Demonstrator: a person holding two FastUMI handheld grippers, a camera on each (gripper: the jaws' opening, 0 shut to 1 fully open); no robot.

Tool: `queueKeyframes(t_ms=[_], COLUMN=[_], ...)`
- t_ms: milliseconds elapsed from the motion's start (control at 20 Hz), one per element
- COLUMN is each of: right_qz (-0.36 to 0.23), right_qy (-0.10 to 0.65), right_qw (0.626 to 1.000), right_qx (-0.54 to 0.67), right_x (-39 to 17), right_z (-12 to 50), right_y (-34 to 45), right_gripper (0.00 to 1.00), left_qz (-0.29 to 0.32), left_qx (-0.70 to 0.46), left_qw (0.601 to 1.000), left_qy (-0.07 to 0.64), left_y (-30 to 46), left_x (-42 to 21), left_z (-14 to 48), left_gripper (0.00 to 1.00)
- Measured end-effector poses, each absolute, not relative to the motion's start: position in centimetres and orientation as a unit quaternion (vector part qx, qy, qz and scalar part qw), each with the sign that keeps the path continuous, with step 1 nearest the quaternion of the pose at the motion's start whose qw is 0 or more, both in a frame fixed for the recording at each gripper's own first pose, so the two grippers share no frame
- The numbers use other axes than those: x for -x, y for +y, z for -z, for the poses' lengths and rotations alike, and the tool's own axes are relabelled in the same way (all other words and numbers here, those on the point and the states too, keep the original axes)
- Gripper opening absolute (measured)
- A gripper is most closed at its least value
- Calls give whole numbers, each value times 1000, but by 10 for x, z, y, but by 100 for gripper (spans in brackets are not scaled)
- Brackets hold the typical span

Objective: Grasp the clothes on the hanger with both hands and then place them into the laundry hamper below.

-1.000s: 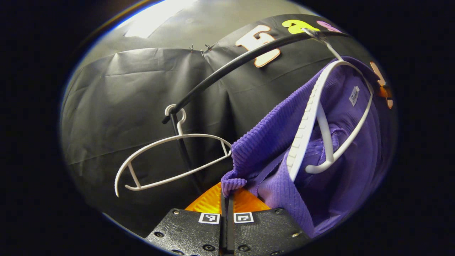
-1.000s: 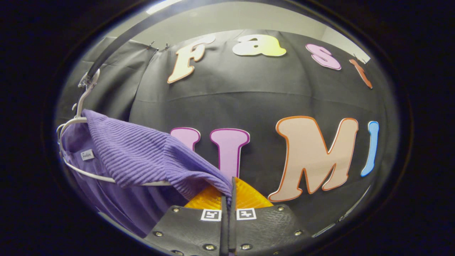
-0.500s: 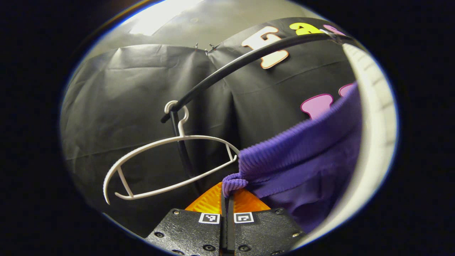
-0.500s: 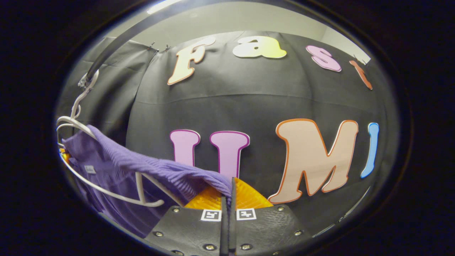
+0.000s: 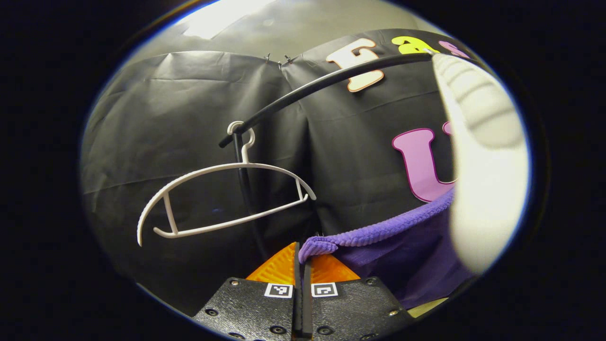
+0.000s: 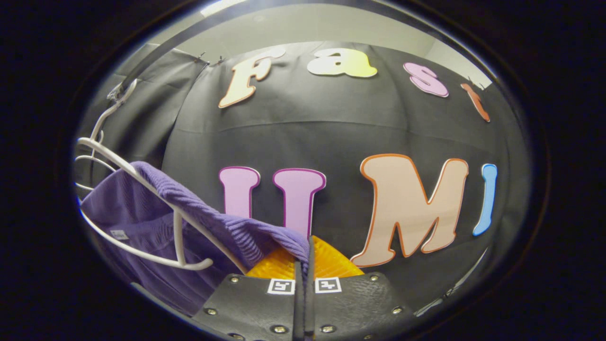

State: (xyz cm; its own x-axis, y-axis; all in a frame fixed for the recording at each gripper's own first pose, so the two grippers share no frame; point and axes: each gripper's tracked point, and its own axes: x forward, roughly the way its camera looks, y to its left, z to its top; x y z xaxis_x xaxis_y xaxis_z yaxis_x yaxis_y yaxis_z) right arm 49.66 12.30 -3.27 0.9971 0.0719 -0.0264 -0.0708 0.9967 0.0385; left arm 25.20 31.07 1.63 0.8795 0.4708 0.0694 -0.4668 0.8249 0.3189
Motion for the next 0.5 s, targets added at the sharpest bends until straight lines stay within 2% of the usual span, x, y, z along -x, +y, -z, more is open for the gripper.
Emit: queueKeyframes(t_ms=[100,500], right_qz=[-25,11], right_qy=[25,66], right_qw=[999,998], right_qx=[-27,1], right_x=[-493,-480], right_z=[42,83], right_y=[116,90], right_gripper=[4,1], left_qz=[-243,-214], left_qx=[-169,-181], left_qw=[955,960], left_qy=[15,21], left_y=[299,261], left_x=[-243,-226], left_z=[-8,1], left_gripper=[0,0])
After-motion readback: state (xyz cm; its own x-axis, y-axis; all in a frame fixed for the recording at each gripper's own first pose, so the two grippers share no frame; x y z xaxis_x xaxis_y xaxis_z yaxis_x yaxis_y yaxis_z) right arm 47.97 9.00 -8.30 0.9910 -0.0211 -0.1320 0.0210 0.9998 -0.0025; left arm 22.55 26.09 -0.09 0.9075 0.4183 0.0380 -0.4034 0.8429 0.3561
